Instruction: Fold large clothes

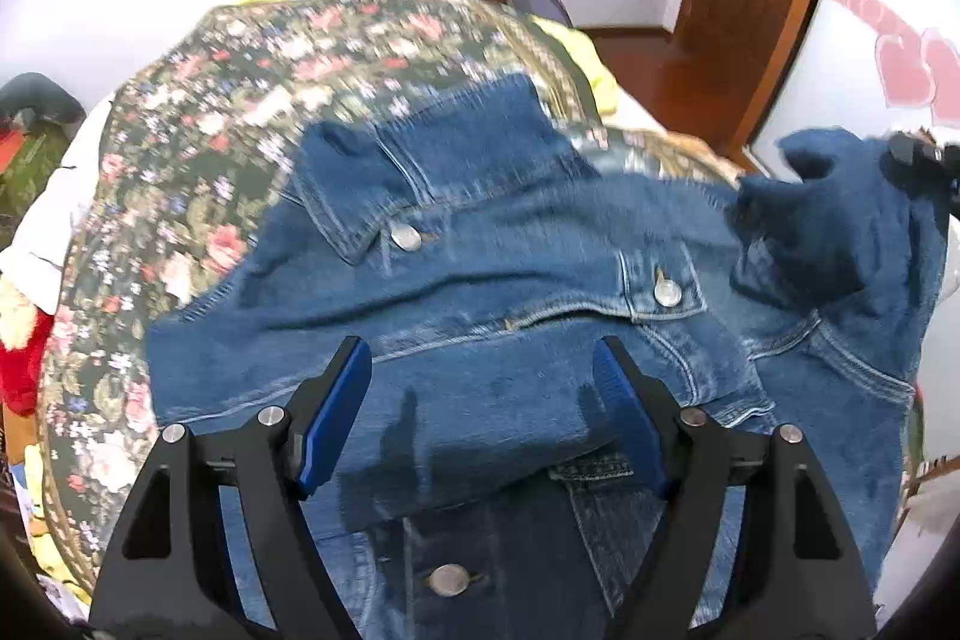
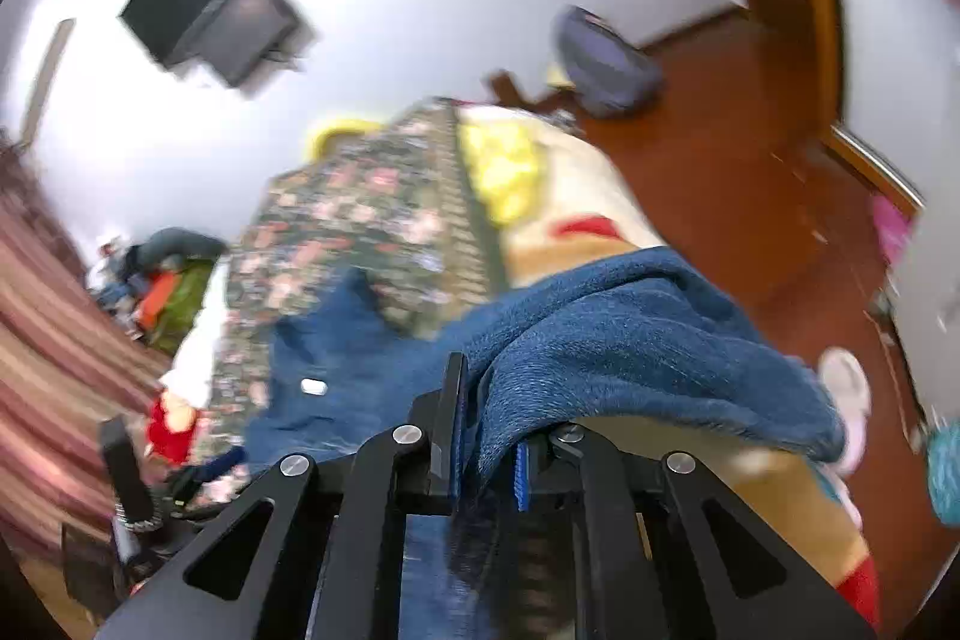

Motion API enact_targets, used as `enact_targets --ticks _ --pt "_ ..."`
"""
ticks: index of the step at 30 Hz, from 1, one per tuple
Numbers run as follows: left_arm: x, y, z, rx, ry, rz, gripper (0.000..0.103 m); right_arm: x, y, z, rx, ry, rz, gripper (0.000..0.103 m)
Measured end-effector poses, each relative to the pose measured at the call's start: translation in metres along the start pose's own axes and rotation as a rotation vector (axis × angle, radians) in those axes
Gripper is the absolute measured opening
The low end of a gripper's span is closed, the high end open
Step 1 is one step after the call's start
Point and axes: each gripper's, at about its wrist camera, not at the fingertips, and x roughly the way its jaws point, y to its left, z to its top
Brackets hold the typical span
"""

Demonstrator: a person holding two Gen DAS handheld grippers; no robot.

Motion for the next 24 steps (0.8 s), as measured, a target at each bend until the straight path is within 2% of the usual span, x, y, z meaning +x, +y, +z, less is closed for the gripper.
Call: enact_targets --ticks 5,7,10,16,19,24 --pt "-0.040 0.028 0.000 -0.067 -0.089 -0.008 0.076 0.018 0.092 -0.005 -0.147 0.009 0.088 0.010" --pt "-0.052 0.042 -0.005 -0.101 -0.108 -0.021 0.076 0.037 0.120 -0.016 -0.196 0.044 0.103 0.010" --pt "-0.063 0.062 -0.016 -0.143 -0.106 -0.034 0.077 0.083 0.151 -0.041 -0.240 0.140 0.076 0.010" --pt "-0.063 0.091 -0.046 -0.157 -0.074 -0.008 0.077 0.149 0.159 -0.086 -0.253 0.311 -0.011 0.010" --pt "-0.057 0.100 -0.058 -0.162 -0.040 0.002 0.076 0.163 0.152 -0.100 -0.283 0.346 -0.051 0.011" --pt "-0.053 0.104 -0.067 -0.168 -0.026 0.020 0.076 0.166 0.137 -0.108 -0.325 0.498 -0.071 0.011"
